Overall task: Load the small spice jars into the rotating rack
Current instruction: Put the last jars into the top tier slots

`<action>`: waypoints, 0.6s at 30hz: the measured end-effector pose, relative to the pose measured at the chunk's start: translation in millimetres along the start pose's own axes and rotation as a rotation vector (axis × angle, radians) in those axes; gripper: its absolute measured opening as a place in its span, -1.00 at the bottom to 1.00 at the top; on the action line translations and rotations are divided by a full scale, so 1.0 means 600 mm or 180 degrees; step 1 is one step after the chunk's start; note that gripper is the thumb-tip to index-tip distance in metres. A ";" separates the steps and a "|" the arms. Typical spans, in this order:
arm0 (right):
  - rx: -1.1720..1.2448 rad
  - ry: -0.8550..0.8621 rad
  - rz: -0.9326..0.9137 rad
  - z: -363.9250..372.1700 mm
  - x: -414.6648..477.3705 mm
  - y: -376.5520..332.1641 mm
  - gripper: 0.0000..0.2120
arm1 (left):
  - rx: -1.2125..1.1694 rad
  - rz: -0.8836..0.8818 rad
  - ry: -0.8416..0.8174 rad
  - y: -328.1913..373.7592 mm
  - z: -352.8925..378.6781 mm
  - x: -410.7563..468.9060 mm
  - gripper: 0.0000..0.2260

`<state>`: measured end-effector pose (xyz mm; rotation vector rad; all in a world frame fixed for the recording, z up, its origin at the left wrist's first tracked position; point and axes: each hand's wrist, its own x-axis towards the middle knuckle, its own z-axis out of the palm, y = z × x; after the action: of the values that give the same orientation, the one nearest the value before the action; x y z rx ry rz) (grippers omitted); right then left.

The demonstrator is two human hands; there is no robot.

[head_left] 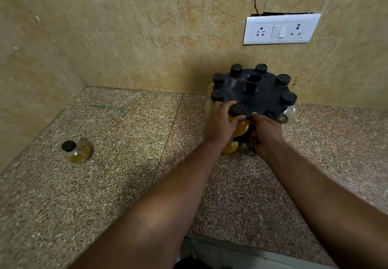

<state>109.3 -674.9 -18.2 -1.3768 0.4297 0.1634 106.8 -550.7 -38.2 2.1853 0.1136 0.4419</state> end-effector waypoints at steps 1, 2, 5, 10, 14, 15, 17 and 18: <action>0.0022 -0.0004 0.0057 0.007 -0.006 0.003 -0.81 | -0.0037 -0.0048 0.0111 -0.004 -0.004 -0.001 -0.52; 0.0048 -0.0027 0.0104 0.015 -0.013 0.010 -0.81 | -0.0074 -0.0130 0.0226 -0.010 -0.008 -0.002 -0.51; 0.0069 -0.0238 0.0214 0.042 -0.035 0.041 -0.84 | -0.0180 -0.0532 0.0552 -0.040 -0.027 -0.007 -0.55; -0.0447 -0.0585 0.0291 0.105 -0.055 0.096 -0.83 | -0.0510 -0.1163 0.0758 -0.130 -0.073 -0.032 -0.60; -0.1021 -0.0830 0.0219 0.168 -0.047 0.132 -0.80 | -0.0789 -0.1698 0.0895 -0.203 -0.122 -0.061 -0.60; -0.1177 -0.0911 0.0156 0.187 -0.044 0.142 -0.80 | -0.0789 -0.1796 0.0973 -0.223 -0.137 -0.065 -0.61; -0.1456 -0.1099 -0.0003 0.230 -0.039 0.164 -0.82 | -0.0856 -0.1979 0.1111 -0.263 -0.165 -0.074 -0.62; -0.1613 -0.1188 -0.0096 0.254 -0.038 0.176 -0.83 | -0.0964 -0.2046 0.1208 -0.283 -0.180 -0.078 -0.63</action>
<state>81.1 -502.8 -86.0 -1.8011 0.0501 0.5223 37.7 -376.4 -125.5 1.6292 0.8692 0.4568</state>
